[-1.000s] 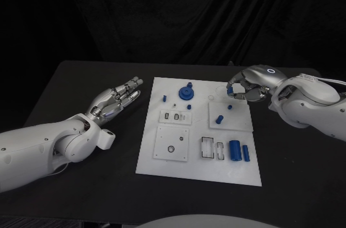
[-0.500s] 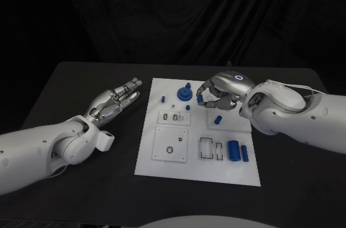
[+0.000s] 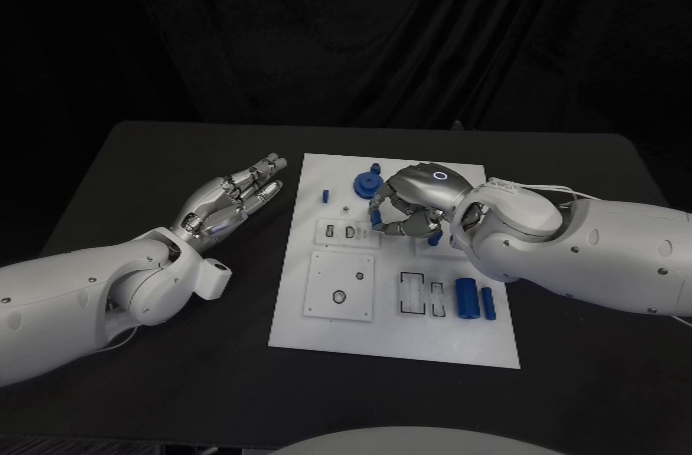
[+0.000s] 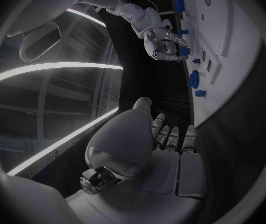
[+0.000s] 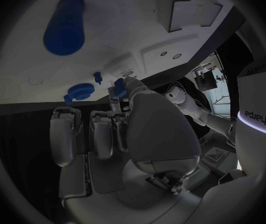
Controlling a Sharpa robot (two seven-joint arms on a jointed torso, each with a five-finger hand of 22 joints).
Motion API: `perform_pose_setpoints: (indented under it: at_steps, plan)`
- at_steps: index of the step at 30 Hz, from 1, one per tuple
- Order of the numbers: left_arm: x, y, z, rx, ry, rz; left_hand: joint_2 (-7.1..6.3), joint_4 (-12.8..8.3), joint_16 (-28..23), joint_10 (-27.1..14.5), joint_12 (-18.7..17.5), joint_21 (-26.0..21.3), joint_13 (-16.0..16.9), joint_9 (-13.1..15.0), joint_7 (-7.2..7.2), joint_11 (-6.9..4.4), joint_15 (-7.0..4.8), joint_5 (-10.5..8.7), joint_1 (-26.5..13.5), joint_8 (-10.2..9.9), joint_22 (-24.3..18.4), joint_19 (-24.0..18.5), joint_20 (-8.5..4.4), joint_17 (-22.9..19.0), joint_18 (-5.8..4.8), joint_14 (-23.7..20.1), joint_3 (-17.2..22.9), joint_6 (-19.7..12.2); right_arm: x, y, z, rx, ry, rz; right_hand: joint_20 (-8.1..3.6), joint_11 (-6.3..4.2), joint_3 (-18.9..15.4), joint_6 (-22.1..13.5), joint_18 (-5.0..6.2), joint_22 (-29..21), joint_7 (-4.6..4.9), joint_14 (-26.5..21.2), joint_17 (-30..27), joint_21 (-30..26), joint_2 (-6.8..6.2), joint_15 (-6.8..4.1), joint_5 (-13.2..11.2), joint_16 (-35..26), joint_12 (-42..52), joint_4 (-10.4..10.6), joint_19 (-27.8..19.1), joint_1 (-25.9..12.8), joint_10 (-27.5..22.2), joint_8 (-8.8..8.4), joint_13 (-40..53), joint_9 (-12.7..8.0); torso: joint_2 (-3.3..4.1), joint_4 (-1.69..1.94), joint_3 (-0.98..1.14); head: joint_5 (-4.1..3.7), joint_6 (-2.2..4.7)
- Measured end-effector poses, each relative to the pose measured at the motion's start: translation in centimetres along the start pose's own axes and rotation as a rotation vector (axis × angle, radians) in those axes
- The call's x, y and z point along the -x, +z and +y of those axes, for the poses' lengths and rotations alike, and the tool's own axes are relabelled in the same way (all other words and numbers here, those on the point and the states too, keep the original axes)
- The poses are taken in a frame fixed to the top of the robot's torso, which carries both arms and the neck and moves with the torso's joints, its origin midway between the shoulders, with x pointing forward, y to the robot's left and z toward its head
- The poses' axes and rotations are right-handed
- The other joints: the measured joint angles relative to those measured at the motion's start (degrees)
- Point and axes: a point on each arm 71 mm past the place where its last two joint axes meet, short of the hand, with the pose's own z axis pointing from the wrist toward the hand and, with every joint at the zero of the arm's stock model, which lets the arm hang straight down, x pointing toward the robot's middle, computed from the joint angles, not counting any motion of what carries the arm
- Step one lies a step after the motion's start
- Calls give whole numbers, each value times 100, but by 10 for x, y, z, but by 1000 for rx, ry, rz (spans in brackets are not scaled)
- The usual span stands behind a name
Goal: Assemble the parts on the task board
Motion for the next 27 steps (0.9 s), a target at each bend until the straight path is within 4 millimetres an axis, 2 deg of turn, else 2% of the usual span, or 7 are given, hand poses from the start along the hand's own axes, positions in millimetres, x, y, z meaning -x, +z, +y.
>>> perform_pose_setpoints:
  at_steps: [11, 17, 19, 20, 24, 27]
  plan:
    - [-1, 2, 1, -1, -2, 5, 0, -16, 0, 0, 0, 0, 0, 0, 0, 0, 0, 0, 0, 0, 0, 0, 0, 0, 0, 0, 16, 0, -8, 7, 4, -13, -25, 49, 0, 0, -1, 0, 0, -1, -1, 0, 0, 0, 0, 0, -4, 0, 0, 0, 0, 0, 0, -4, 3, 0, 1, 1, 4, -29, -55]
    - [-1, 2, 1, 0, -3, 6, 0, -16, 0, 0, 0, 0, 0, -1, 0, 0, 0, 0, 0, 0, 0, 0, 0, 1, 0, 0, 16, 0, -11, 8, 4, -19, -32, 67, 0, 0, 7, -1, 0, -1, -1, 0, 0, 0, 1, 0, -5, 0, 0, -39, 0, -2, 0, -38, 5, 0, 2, 0, 6, -18, -79]
    - [-1, 2, 1, 0, -3, 6, 0, -16, 0, 0, 0, 0, 0, -1, 0, 0, 0, 0, 0, 0, 0, 0, 0, 1, 0, 0, 16, 0, -12, 8, 4, -21, -33, 71, 0, 0, -9, -16, 0, -1, -12, 0, 0, 0, -20, 0, -5, 0, 0, -54, 0, -28, 0, -84, 4, 1, 3, -1, 6, -15, -85]
    - [-1, 2, 1, 0, -3, 6, 0, -16, 0, 0, 0, 0, 0, -1, 0, 0, 0, 0, 0, 0, 0, 0, 0, 1, 0, 0, 16, 0, -12, 9, 4, -21, -34, 73, 0, 0, -9, -73, 0, -1, -12, 0, 0, -13, 6, 0, -5, 0, 0, -54, 0, -53, 0, -116, 4, 67, 2, -1, 6, -14, -88]
    - [-1, 2, 1, 0, -4, 8, 0, -16, 0, 0, 0, 0, 0, -1, 0, 0, 0, 0, 0, 0, 0, 0, 0, 2, 0, 0, 16, 0, -12, 9, 4, -22, -36, 79, 0, 0, -7, -209, 1, -1, 19, 16, 0, -33, 26, 17, -4, 0, 0, -87, 0, -136, 0, -189, 4, 100, 2, -1, 6, -14, -96]
    - [-1, 2, 1, 0, -4, 8, 0, -16, 0, 0, 0, 0, 0, -1, 21, -1, 0, 0, 0, 0, 0, 0, 0, 2, 0, 0, 16, 21, -13, 10, 5, -22, -37, 83, 20, 0, 1, -312, 0, -2, 23, 4, 0, -35, 41, 28, -2, 0, 0, -95, 20, -179, 0, -271, 4, 58, 0, 0, 6, -14, -101]
